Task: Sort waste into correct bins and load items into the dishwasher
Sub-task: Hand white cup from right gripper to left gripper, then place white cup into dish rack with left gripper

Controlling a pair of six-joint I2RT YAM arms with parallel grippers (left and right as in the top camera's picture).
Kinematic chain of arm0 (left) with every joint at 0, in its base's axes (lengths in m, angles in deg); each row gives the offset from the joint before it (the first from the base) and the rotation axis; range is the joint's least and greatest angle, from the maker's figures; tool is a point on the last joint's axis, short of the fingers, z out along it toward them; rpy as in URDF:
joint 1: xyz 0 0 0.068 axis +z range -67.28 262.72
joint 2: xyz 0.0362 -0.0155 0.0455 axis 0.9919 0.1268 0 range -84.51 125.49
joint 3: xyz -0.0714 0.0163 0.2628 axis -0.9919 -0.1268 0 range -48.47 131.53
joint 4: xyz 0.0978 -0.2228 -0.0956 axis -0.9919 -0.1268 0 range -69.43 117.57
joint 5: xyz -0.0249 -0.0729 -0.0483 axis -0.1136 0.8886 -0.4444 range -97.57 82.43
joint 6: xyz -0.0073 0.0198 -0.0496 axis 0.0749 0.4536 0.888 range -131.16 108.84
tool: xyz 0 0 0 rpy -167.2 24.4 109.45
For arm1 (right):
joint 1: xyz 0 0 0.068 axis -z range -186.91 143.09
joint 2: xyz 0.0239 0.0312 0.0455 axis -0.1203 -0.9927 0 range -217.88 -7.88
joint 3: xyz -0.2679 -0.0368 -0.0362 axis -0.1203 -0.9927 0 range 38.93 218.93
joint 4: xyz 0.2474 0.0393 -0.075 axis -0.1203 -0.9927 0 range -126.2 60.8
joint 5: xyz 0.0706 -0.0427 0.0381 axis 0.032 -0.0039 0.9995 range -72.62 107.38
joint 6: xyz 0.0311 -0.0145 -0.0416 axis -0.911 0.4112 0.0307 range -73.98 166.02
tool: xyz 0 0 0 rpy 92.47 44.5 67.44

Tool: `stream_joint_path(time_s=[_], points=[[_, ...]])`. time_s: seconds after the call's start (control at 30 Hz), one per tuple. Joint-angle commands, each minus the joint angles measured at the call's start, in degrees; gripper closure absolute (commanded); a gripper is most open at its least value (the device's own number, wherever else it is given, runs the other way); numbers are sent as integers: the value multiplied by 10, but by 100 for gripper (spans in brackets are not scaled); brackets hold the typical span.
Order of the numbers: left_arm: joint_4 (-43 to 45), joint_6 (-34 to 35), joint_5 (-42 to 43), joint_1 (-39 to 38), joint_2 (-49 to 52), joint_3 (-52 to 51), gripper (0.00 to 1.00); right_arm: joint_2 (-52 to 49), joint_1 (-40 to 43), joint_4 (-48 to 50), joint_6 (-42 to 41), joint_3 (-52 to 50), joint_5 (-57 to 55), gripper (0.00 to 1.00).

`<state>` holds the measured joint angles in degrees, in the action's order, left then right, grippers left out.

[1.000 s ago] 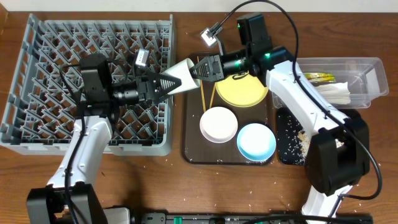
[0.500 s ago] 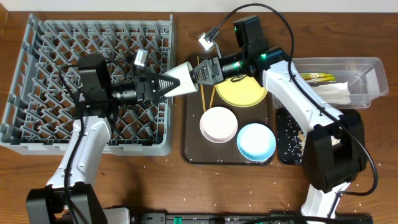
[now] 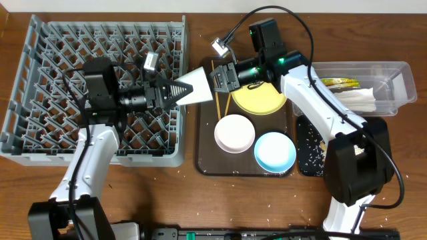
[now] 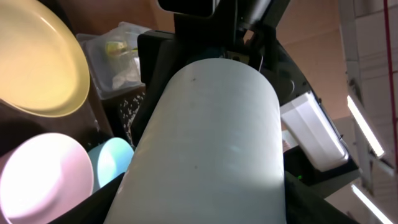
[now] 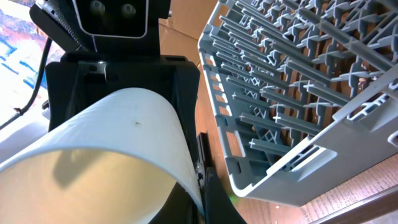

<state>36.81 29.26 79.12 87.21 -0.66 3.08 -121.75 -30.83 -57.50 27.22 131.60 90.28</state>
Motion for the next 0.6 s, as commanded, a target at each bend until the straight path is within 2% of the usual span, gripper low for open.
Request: stream_joint_path(time_s=[0.0, 0.1, 0.23, 0.37, 0.5, 0.57], points=[[3, -4, -25, -2, -4, 9, 56, -4, -13, -3, 11, 3, -6, 93], [3, 4, -53, -2, -4, 9, 61, -4, -13, -2, 11, 3, -7, 74], [14, -7, -68, 2, -4, 9, 66, -4, 2, -11, 11, 3, -68, 1], [11, -9, -115, 22, -4, 9, 69, -4, 19, -61, 34, 3, -194, 1], [-65, -7, -262, 42, -8, 9, 71, -2, 28, -86, 54, 4, -258, 1], [-137, -28, -343, 42, -25, 13, 71, 1, 28, -114, 65, 10, -299, 1]])
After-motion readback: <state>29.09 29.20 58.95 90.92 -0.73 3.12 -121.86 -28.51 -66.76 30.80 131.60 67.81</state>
